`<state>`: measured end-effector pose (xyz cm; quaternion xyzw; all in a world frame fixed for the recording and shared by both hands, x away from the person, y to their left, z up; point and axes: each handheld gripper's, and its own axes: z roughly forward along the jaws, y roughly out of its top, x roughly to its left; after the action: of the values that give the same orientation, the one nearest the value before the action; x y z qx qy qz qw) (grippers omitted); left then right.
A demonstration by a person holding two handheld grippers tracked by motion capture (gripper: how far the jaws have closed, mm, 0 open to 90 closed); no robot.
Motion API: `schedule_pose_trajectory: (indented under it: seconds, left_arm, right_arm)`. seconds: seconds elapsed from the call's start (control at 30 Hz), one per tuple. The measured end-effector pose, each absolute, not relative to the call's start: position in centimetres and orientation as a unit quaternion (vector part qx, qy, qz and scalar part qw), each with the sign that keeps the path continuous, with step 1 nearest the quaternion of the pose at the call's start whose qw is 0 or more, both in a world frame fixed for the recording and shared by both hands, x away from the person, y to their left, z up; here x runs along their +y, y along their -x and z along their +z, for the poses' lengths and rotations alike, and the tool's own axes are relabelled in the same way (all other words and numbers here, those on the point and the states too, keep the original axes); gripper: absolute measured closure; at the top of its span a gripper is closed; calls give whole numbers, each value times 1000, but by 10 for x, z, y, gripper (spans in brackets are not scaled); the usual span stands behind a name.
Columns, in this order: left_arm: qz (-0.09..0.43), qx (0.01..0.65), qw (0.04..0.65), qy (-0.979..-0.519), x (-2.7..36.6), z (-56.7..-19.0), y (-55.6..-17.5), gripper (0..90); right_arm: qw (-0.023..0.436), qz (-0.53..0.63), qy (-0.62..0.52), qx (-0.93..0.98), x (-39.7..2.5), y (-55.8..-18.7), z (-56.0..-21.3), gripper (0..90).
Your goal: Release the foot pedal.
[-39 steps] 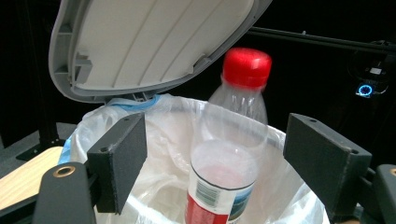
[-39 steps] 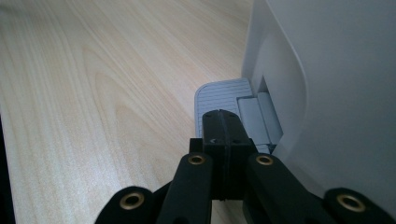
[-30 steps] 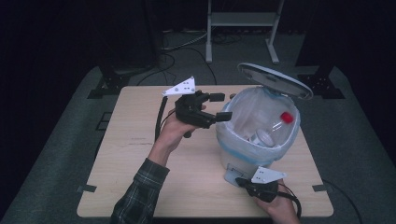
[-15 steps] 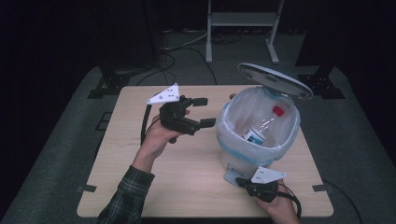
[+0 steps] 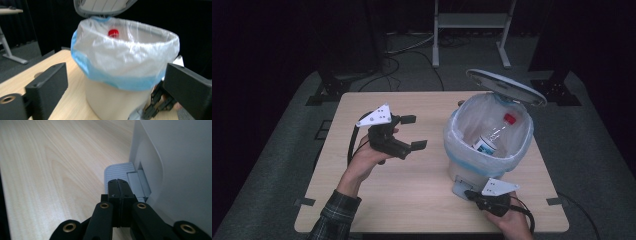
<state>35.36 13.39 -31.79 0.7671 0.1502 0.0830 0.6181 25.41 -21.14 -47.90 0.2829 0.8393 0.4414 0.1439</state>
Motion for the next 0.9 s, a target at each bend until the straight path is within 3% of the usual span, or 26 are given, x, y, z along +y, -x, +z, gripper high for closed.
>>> schedule_pose_trajectory:
  seconds: [0.9]
  left_arm:
    - [118, 224, 545, -799, 185, -397, -306, 6]
  right_arm:
    - [127, 466, -283, 828, -227, -232, -460, 763]
